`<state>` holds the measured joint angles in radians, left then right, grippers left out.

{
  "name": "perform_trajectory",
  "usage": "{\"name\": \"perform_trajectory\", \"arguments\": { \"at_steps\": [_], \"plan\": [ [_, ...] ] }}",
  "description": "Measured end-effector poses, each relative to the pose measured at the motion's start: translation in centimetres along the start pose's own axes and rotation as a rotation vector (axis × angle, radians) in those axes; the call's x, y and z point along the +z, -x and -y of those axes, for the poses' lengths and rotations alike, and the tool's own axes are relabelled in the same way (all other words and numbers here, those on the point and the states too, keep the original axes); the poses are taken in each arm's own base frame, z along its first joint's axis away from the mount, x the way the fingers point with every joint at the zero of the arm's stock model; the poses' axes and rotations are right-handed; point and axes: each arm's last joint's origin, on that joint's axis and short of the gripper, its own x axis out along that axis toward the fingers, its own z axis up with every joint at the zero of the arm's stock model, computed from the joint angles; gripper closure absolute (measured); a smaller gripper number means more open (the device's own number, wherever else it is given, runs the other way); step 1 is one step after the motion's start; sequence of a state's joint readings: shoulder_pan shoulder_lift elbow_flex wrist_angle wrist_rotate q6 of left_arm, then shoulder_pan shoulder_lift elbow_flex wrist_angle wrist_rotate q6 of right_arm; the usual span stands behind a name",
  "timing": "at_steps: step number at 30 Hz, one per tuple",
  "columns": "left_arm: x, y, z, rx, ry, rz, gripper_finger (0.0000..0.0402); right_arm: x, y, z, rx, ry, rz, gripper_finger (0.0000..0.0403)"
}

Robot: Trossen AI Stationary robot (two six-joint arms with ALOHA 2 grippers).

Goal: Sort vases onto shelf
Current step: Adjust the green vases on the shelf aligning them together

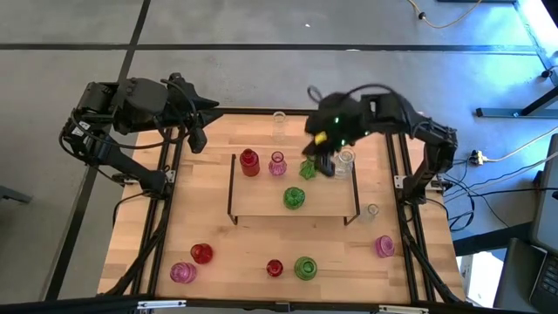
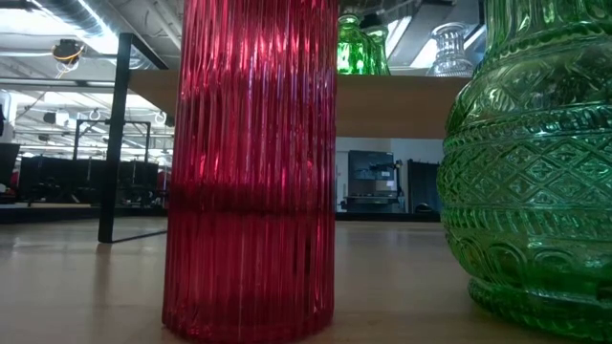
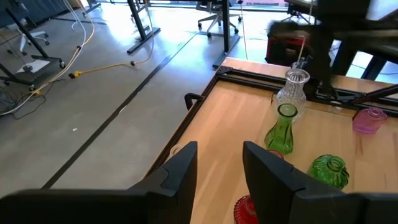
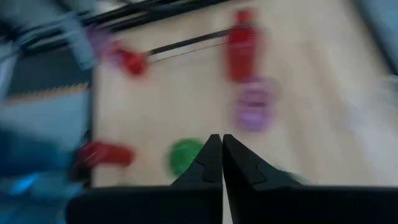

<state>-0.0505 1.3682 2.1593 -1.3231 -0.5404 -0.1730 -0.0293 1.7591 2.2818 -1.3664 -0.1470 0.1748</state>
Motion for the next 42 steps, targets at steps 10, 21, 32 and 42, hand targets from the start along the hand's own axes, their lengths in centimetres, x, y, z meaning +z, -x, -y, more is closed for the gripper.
{"name": "perform_trajectory", "arguments": {
  "at_steps": [10, 21, 32, 42],
  "plan": [
    [0.0, 0.0, 0.0, -0.008, -0.004, -0.002, 0.028, -2.5, -5.5, -5.0, 0.144, 0.248, -0.139, 0.0403],
    [-0.1, 0.0, 0.2, -0.082, -0.031, -0.02, 0.028, -2.5, -9.8, -4.8, 0.063, 0.254, -0.157, 0.0403],
    [-0.2, 0.0, 0.3, -0.106, -0.035, -0.031, 0.028, -2.9, -11.1, -4.7, -0.025, 0.239, -0.203, 0.0403],
    [-0.3, 0.0, 0.3, -0.111, -0.042, -0.046, 0.028, -3.9, -11.0, -7.6, -0.172, 0.284, -0.163, 0.0402]
  ]
}}
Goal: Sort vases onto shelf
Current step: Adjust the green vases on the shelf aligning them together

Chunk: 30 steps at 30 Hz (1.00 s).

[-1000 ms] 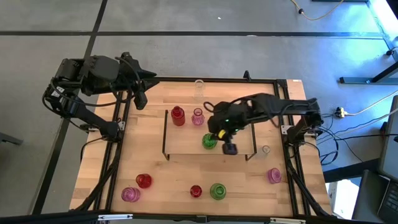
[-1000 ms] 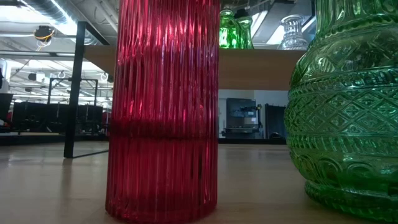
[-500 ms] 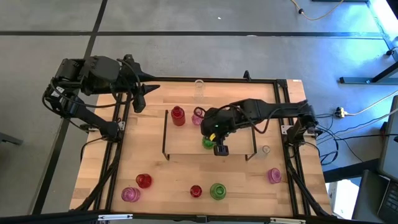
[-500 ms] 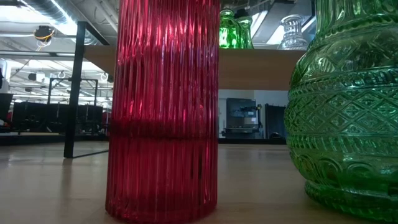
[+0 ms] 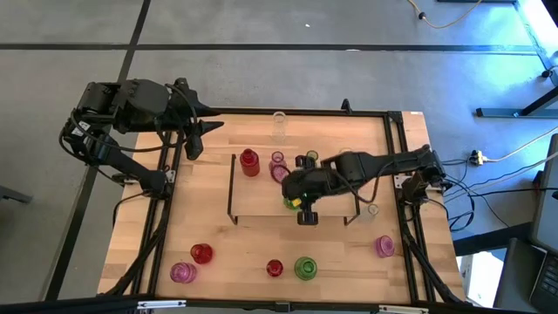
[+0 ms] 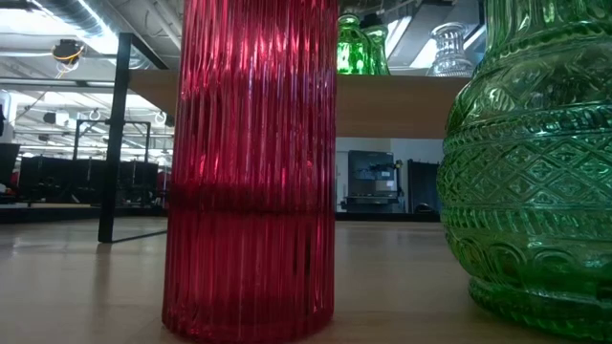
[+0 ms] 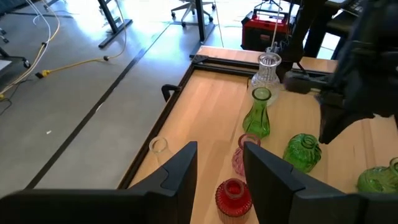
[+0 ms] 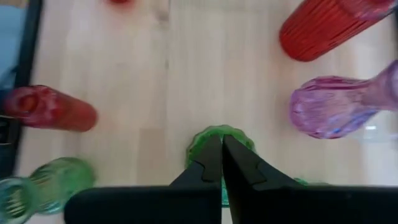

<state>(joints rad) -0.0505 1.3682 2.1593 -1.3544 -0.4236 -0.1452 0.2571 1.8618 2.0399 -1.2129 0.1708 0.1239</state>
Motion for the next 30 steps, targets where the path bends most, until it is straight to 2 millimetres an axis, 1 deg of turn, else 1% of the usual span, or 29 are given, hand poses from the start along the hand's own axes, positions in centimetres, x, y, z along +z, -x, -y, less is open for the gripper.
{"name": "perform_trajectory", "arguments": {
  "at_steps": [5, 8, 11, 19, 25, 30],
  "plan": [
    [0.0, 0.0, 0.0, 0.0, 0.0, 0.0, 0.028, -0.3, 0.5, -2.3, -0.168, 0.036, 0.043, 0.0402],
    [0.0, 0.0, 0.0, 0.0, 0.001, 0.0, 0.028, -0.4, 0.6, -3.2, -0.225, 0.03, 0.063, 0.0402],
    [0.0, 0.0, 0.0, 0.0, 0.008, 0.001, 0.028, -0.4, 0.1, -3.6, -0.283, 0.008, 0.071, 0.0402],
    [0.0, 0.0, 0.0, 0.0, 0.01, 0.0, 0.028, -0.5, -2.2, -5.0, -0.438, -0.091, 0.082, 0.0403],
    [-0.2, 0.0, 0.1, -0.022, -0.002, -0.018, 0.028, -1.3, -2.7, -6.5, -0.487, -0.141, 0.076, 0.0403],
    [-0.2, 0.0, 0.1, -0.022, -0.011, -0.026, 0.028, -2.0, -2.8, -6.5, -0.515, -0.189, 0.036, 0.0403]
  ]
}}
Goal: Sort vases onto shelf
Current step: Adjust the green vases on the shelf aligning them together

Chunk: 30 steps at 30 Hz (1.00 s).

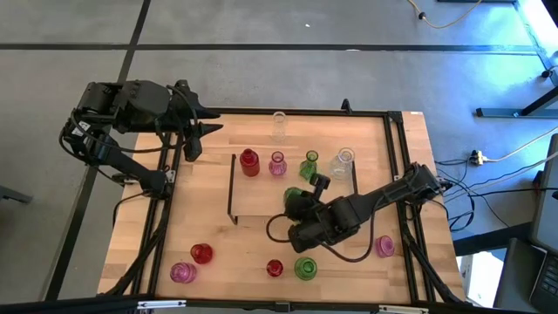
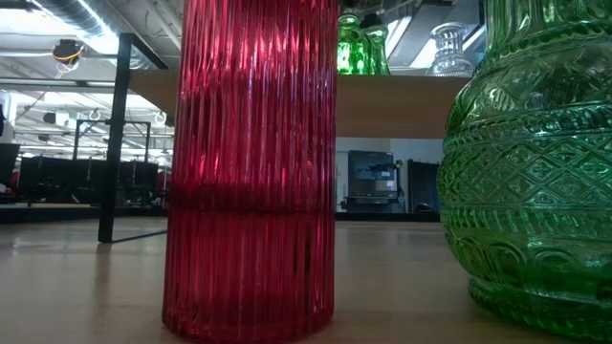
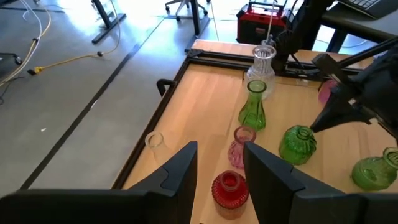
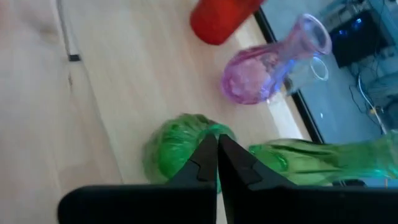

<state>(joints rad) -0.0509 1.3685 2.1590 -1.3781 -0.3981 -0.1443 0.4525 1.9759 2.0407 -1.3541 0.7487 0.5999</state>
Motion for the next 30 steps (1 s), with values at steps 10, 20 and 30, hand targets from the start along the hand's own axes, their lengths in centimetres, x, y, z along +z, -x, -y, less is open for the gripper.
{"name": "perform_trajectory", "arguments": {
  "at_steps": [10, 20, 30],
  "plan": [
    [0.0, 0.0, 0.0, 0.0, -0.022, 0.0, 0.028, -0.1, -0.6, -0.5, -0.011, -0.016, -0.016, 0.0403],
    [0.0, 0.0, 0.0, 0.0, -0.023, 0.0, 0.028, 0.0, -1.7, -0.3, -0.02, -0.056, -0.054, 0.0403],
    [0.0, 0.0, 0.0, 0.0, -0.023, 0.0, 0.028, -0.6, -1.9, 0.8, -0.076, -0.03, -0.133, 0.0403]
  ]
}}
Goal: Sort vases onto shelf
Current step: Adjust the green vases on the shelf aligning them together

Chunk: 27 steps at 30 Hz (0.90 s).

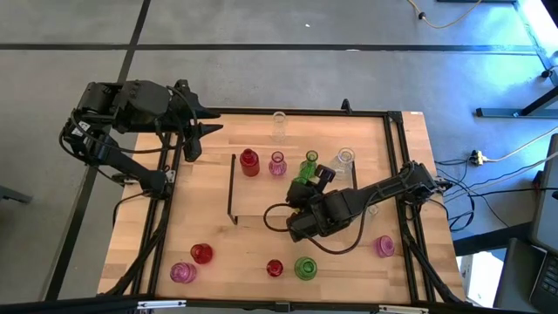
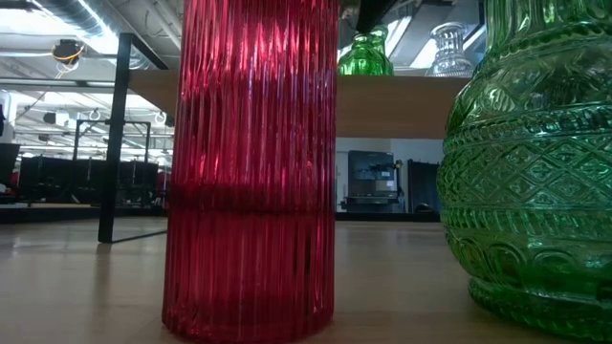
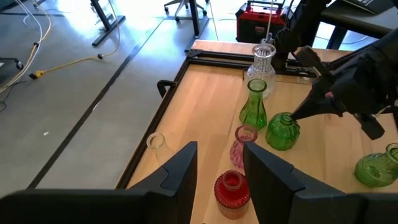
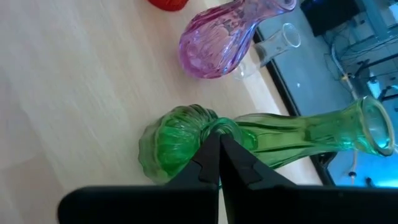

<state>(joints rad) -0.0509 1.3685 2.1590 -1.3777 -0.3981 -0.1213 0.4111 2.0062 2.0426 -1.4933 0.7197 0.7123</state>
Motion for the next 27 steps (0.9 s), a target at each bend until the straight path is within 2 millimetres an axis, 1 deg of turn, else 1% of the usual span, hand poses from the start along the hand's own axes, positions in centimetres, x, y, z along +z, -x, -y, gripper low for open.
{"name": "perform_trajectory", "arguments": {
  "at_steps": [7, 14, 17, 27],
  "plan": [
    [0.0, 0.0, 0.0, 0.0, 0.0, 0.0, 0.028, -0.15, 0.11, 0.02, 0.029, 0.001, -0.031, 0.0403],
    [0.0, 0.0, 0.0, 0.0, 0.0, 0.0, 0.028, -0.61, 0.16, 0.34, 0.006, -0.032, -0.076, 0.0403],
    [0.0, 0.0, 0.0, 0.0, 0.0, 0.0, 0.028, -0.79, 0.47, 0.39, 0.01, -0.041, -0.079, 0.0403],
    [0.0, 0.0, 0.0, 0.001, -0.001, 0.0, 0.028, -0.87, 0.71, 0.62, 0.042, -0.063, -0.104, 0.0403]
  ]
}}
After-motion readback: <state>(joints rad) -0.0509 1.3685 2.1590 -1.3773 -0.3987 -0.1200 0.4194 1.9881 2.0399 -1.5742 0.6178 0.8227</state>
